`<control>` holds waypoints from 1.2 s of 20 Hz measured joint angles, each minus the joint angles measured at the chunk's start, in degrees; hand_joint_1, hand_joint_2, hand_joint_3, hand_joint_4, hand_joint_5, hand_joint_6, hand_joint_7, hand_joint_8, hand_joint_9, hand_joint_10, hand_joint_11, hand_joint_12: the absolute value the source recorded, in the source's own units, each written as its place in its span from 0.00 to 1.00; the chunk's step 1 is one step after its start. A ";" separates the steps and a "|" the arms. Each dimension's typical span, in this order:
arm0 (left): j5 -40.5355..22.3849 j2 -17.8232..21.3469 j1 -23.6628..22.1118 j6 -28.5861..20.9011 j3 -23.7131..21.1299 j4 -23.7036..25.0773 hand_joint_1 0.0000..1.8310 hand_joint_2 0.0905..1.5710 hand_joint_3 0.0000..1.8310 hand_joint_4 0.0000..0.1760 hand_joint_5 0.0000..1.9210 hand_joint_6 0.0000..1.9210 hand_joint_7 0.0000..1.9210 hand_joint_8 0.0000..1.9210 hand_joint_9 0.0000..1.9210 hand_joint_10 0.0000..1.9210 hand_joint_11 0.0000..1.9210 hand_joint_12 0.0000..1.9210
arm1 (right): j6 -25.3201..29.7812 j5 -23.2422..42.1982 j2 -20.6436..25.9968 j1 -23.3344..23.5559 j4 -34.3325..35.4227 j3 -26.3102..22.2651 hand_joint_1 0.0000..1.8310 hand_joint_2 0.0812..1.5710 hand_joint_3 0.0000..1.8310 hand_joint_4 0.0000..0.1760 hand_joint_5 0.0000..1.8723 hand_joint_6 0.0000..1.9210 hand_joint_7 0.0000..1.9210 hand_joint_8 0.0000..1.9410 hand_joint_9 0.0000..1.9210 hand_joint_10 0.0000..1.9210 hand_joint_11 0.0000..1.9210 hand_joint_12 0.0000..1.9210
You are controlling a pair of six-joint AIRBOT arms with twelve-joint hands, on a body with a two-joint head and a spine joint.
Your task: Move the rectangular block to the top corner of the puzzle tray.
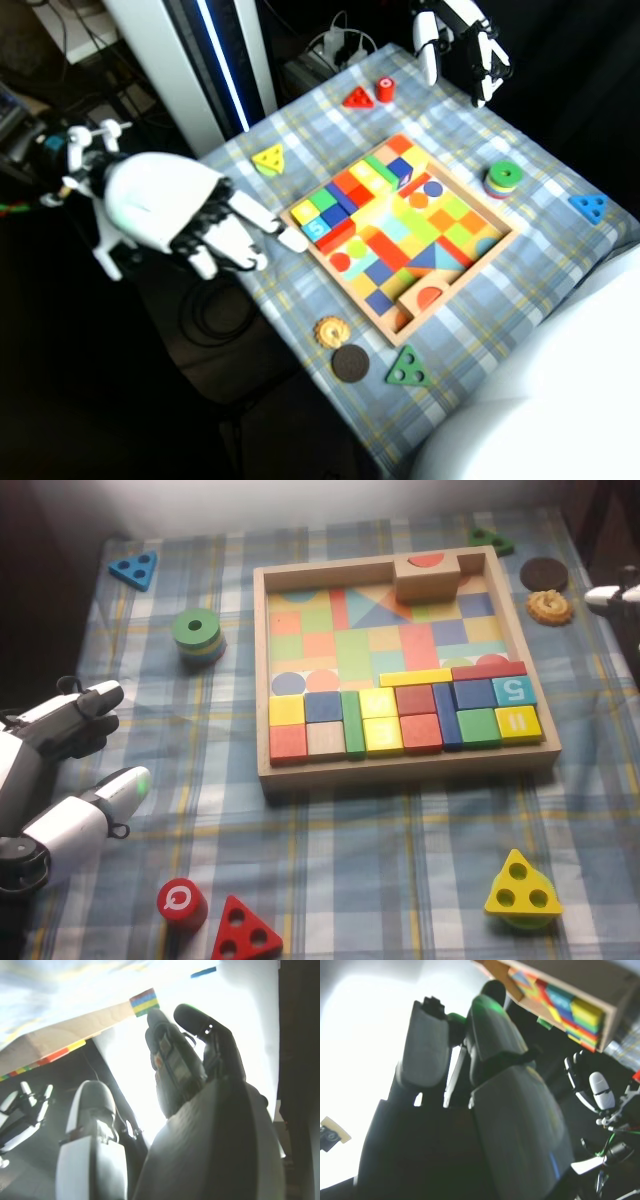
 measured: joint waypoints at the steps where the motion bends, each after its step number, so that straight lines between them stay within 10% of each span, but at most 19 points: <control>1: 0.02 0.00 0.00 0.00 0.02 -0.20 0.41 0.78 0.00 0.00 0.24 0.00 0.33 0.00 0.35 0.02 0.06 0.71 | -2.21 1.18 -0.48 -0.50 0.76 -0.94 0.89 0.78 0.00 0.00 0.31 0.00 0.67 1.00 0.78 1.00 0.80 1.00; 9: -0.02 0.00 0.00 0.00 0.00 0.07 0.41 0.77 0.00 0.00 0.24 0.00 0.33 0.00 0.35 0.01 0.04 0.71 | -3.37 8.09 -3.80 -4.37 4.55 -3.91 0.74 0.79 0.00 0.00 0.27 0.00 0.58 1.00 0.71 1.00 0.71 1.00; 12: -0.02 0.00 0.00 0.00 0.00 -0.37 0.38 0.77 0.00 0.05 0.23 0.00 0.33 0.00 0.35 0.01 0.04 0.72 | -3.41 9.29 -3.96 -4.94 5.27 -4.68 0.70 0.79 0.00 0.00 0.22 0.00 0.39 0.75 0.38 0.85 0.30 1.00; 15: 0.02 0.00 0.00 0.00 0.00 -0.22 0.40 0.77 0.00 0.02 0.23 0.00 0.32 0.00 0.33 0.00 0.01 0.73 | -3.48 9.86 -4.15 -5.01 5.44 -4.87 0.39 0.82 0.00 0.00 0.21 0.00 0.34 0.07 0.33 0.24 0.14 0.73; 18: 0.09 0.00 0.00 0.00 0.00 -0.31 0.40 0.77 0.00 0.00 0.24 0.00 0.31 0.00 0.33 0.00 0.02 0.73 | -3.50 9.38 -4.68 -5.66 5.51 -5.14 0.31 0.81 0.00 0.00 0.18 0.00 0.18 0.00 0.18 0.02 0.00 0.58; 24: 0.20 0.00 0.00 -0.02 0.02 -0.24 0.41 0.77 0.00 0.00 0.24 0.00 0.33 0.00 0.35 0.01 0.04 0.73 | -14.34 9.77 -4.66 -5.81 7.13 -7.96 0.17 0.76 0.00 0.52 0.10 0.00 0.02 0.00 0.00 0.00 0.00 0.02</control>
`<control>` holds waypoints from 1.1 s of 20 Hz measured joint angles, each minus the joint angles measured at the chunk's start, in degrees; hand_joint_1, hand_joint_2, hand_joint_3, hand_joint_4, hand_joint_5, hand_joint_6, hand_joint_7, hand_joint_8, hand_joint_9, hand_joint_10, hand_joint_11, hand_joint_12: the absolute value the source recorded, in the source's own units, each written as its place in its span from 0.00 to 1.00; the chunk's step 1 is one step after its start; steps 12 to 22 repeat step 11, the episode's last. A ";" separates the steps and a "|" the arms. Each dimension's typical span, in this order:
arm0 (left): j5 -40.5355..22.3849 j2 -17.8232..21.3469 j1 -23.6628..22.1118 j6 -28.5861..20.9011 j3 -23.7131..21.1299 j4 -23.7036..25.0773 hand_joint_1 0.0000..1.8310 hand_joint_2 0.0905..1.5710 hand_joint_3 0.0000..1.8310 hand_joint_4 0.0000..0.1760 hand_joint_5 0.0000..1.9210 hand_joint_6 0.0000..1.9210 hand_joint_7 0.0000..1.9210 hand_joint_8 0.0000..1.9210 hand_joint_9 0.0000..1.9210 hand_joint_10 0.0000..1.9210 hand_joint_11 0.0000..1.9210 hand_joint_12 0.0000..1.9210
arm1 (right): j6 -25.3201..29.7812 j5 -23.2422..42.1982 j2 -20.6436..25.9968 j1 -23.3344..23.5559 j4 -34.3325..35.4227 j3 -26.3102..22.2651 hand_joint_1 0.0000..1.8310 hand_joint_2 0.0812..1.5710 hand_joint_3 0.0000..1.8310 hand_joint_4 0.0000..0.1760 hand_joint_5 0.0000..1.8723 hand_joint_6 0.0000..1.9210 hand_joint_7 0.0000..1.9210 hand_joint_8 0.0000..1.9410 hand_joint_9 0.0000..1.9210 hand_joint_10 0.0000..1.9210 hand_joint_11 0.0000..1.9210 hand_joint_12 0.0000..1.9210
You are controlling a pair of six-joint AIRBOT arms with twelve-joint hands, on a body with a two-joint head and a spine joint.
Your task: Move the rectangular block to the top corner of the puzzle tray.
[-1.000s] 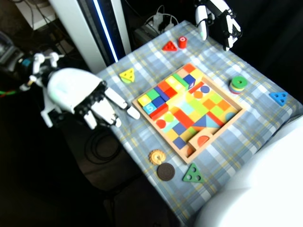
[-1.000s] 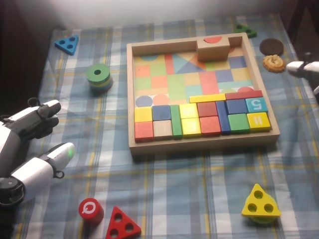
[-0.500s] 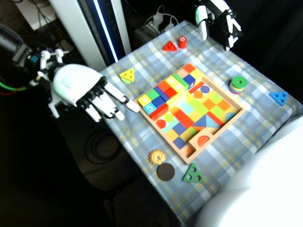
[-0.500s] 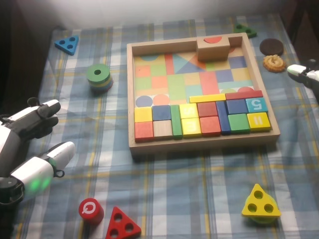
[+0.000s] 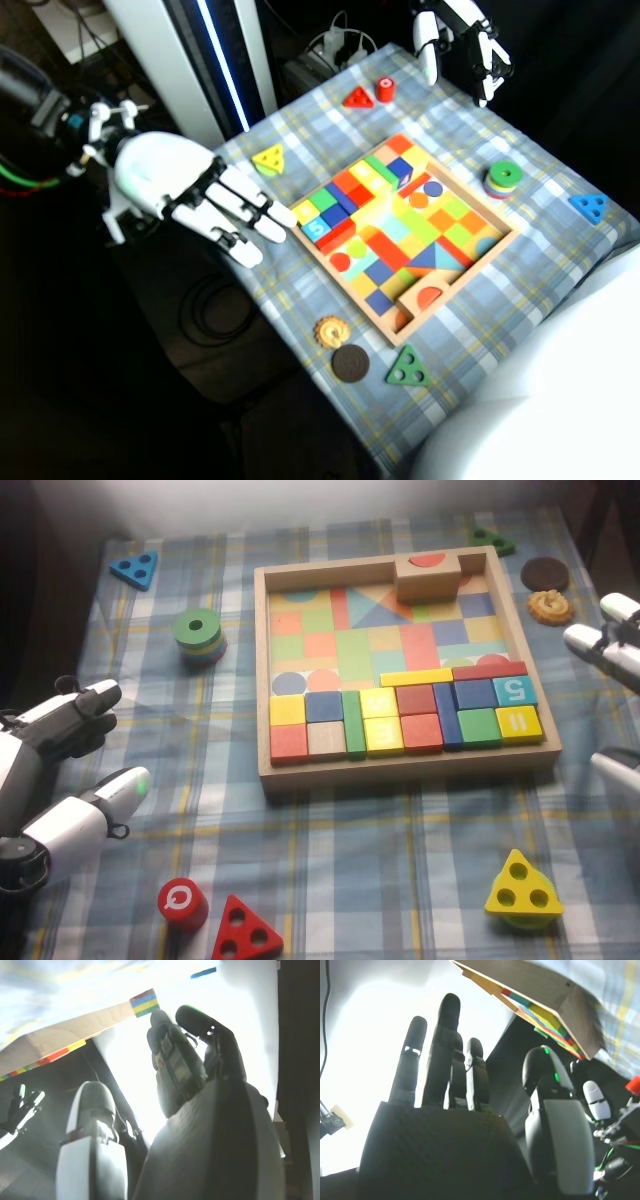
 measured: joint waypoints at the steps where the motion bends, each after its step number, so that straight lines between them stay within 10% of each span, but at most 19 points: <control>1: 0.09 0.00 0.00 0.00 0.00 0.02 0.40 0.77 0.00 0.00 0.23 0.00 0.32 0.00 0.34 0.01 0.04 0.72 | -0.72 0.00 0.00 0.00 -0.11 -0.28 0.16 0.74 0.00 0.53 0.10 0.00 0.00 0.00 0.00 0.00 0.00 0.00; 7: 0.31 0.00 0.00 0.00 0.00 0.11 0.39 0.77 0.00 0.00 0.24 0.00 0.32 0.00 0.33 0.00 0.04 0.69 | -1.09 0.04 0.00 0.00 0.70 -0.28 0.00 0.68 0.00 0.55 0.06 0.00 0.00 0.00 0.00 0.00 0.00 0.00; 9: 0.31 0.00 0.00 0.02 0.00 0.04 0.40 0.77 0.00 0.00 0.23 0.00 0.32 0.00 0.34 0.00 0.04 0.69 | -1.09 0.02 -0.02 0.00 0.44 -0.28 0.00 0.67 0.00 0.68 0.06 0.00 0.00 0.00 0.00 0.00 0.00 0.00; 22: 0.31 0.00 0.00 0.02 0.00 0.04 0.39 0.77 0.00 0.00 0.23 0.00 0.32 0.00 0.33 0.00 0.02 0.72 | -1.09 0.04 -0.22 0.00 0.63 -0.28 0.01 0.68 0.00 0.64 0.07 0.00 0.00 0.00 0.00 0.00 0.00 0.00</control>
